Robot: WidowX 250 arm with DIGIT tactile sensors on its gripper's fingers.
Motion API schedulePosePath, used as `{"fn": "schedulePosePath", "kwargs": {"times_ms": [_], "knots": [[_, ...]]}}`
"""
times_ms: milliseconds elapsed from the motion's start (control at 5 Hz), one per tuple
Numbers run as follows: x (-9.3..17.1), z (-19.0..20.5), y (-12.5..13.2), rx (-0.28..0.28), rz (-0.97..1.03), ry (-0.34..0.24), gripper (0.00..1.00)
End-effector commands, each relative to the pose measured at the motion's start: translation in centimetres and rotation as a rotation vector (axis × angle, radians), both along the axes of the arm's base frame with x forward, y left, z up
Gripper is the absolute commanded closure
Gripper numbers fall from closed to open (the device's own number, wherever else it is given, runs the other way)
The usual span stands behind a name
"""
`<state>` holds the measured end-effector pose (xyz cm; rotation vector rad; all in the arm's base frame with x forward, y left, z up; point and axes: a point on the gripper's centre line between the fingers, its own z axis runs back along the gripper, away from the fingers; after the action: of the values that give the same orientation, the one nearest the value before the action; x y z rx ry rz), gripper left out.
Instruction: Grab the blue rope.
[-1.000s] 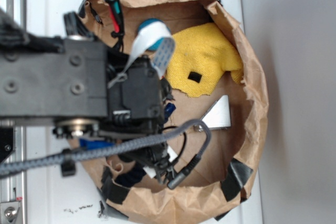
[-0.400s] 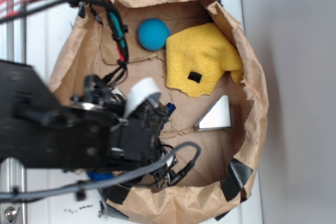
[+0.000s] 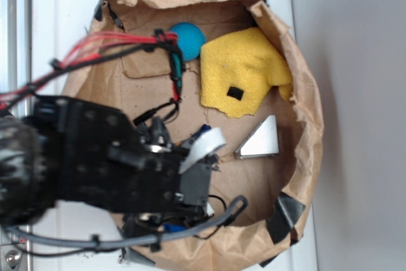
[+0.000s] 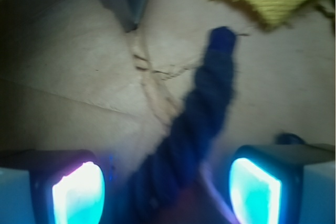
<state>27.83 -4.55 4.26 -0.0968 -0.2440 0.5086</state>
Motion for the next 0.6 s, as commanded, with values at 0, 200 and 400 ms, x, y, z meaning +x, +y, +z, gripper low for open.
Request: {"fn": "schedulePosePath", "kwargs": {"times_ms": [0,200,400], "knots": [[0.87,-0.77,-0.44,-0.014,-0.056,-0.027,0.00],[0.58,-1.30,-0.61,0.025,-0.067,-0.034,0.00],[0.60,-0.38,-0.34,0.034,-0.023,-0.039,1.00]]}}
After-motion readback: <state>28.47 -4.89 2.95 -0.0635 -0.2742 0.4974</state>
